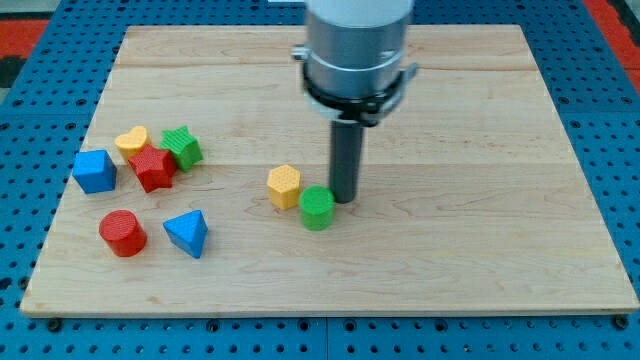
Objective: Move your arm to the green star
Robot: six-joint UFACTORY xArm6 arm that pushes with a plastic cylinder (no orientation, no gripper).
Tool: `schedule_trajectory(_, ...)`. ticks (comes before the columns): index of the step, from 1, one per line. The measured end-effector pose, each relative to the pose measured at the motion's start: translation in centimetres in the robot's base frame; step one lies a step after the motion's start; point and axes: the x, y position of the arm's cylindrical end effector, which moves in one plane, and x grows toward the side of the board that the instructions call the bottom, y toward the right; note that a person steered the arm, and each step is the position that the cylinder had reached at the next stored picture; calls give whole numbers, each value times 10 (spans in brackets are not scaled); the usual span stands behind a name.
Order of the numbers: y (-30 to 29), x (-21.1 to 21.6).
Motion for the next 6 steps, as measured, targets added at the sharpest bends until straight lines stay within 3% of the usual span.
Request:
schedule_trajectory(2, -54, 26)
schedule_trajectory(3, -60, 11)
schedule_trajectory(4, -123, -6)
schedule_trajectory(5, -140, -29)
schedule_trajectory(6, -88, -37)
